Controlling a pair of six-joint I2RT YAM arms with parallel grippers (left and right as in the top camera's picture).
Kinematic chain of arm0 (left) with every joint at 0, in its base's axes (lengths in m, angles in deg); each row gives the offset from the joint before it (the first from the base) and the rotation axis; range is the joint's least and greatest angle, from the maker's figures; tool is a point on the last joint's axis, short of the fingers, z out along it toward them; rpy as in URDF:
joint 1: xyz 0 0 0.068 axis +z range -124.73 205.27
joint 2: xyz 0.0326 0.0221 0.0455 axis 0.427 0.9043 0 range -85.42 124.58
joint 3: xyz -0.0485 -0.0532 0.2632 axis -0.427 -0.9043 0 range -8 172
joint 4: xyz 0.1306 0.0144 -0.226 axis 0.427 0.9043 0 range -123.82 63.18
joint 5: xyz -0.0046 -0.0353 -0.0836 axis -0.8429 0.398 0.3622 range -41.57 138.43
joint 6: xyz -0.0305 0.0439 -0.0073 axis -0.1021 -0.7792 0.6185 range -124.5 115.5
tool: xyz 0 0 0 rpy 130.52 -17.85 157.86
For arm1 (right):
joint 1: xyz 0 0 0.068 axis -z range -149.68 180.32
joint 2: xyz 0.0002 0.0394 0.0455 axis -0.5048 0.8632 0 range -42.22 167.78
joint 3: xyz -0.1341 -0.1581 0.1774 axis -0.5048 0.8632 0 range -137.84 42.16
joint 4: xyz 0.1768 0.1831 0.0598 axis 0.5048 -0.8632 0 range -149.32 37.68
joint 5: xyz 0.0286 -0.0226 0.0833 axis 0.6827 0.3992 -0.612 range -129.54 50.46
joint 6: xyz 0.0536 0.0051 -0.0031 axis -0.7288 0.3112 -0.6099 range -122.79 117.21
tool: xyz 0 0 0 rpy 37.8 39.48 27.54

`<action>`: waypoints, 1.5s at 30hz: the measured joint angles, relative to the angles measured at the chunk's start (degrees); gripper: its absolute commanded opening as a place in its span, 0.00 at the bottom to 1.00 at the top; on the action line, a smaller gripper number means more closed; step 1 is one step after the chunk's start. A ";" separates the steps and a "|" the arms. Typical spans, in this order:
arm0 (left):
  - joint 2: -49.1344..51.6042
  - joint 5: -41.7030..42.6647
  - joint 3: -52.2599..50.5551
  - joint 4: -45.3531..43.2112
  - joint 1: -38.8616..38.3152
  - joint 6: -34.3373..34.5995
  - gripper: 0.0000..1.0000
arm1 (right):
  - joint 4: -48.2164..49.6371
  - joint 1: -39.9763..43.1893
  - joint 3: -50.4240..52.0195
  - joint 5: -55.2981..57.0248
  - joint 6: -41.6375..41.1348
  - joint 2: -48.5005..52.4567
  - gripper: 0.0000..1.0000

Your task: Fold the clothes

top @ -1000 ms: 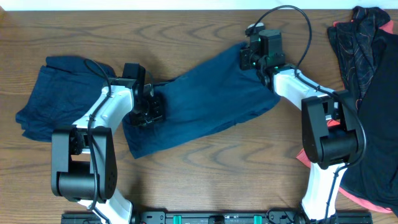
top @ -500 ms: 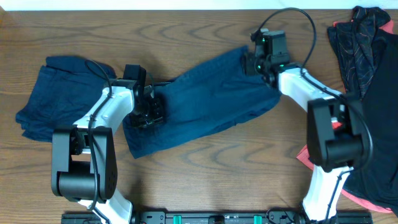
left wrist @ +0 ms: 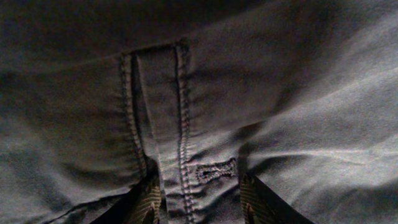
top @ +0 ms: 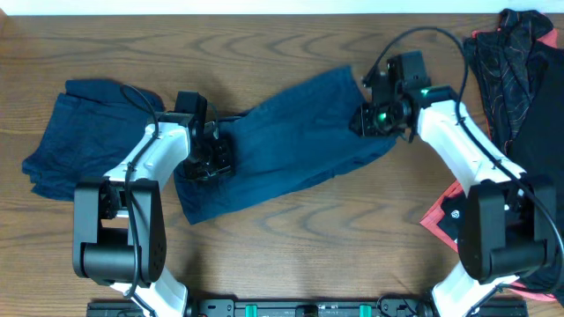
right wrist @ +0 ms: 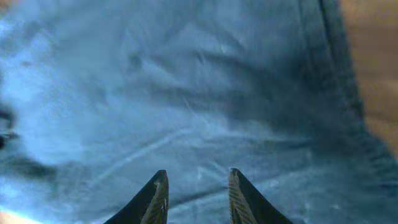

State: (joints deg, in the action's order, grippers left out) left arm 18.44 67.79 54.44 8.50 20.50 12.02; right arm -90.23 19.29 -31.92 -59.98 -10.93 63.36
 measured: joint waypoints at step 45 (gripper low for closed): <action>-0.90 1.20 0.02 0.61 -2.71 -9.51 0.53 | -7.02 6.99 16.61 24.83 -9.40 -6.19 0.01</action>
State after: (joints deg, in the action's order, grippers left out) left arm 17.54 68.99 54.46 9.12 17.79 2.51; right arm -97.25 26.29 -15.31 -35.15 -20.33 57.18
